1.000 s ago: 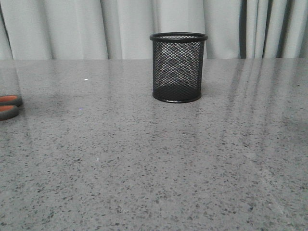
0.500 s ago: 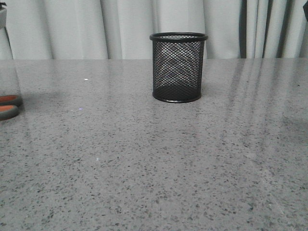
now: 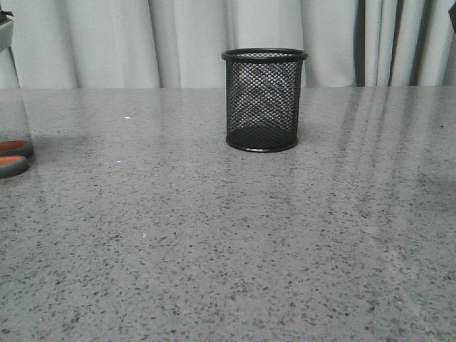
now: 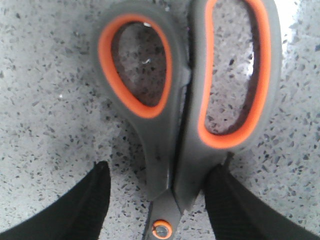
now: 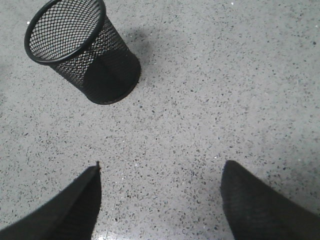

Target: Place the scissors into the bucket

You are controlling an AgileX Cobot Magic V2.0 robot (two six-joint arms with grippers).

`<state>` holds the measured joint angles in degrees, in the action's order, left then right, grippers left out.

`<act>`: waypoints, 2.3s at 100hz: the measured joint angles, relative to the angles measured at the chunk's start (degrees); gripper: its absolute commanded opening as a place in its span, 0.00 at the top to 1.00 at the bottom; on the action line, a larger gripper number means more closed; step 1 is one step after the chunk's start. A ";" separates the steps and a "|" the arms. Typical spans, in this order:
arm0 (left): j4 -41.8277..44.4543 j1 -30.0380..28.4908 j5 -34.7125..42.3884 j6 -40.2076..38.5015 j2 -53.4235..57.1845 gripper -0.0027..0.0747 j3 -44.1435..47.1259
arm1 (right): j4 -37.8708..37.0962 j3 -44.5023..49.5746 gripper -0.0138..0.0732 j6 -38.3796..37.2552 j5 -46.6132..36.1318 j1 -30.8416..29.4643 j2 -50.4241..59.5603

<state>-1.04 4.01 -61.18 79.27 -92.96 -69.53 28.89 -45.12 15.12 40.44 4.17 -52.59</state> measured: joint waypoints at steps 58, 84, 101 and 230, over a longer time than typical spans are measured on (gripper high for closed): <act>-1.95 -0.24 -5.65 2.24 -2.95 0.62 -1.53 | 0.00 0.00 0.31 0.12 0.05 0.00 0.00; -2.33 -0.32 -6.20 2.36 -3.05 0.87 -1.63 | 0.00 0.00 0.31 0.22 0.14 0.00 0.00; -2.93 -0.45 -6.20 2.58 -3.05 0.99 -1.63 | 0.00 0.00 0.31 0.22 0.14 0.00 0.00; 1.04 29.85 -5.96 -20.11 16.77 0.99 -22.76 | 43.96 -8.08 0.31 28.16 5.95 0.11 0.00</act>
<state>0.00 33.85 -67.13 59.16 -76.19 -92.29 72.85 -53.20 43.28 46.39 4.28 -52.59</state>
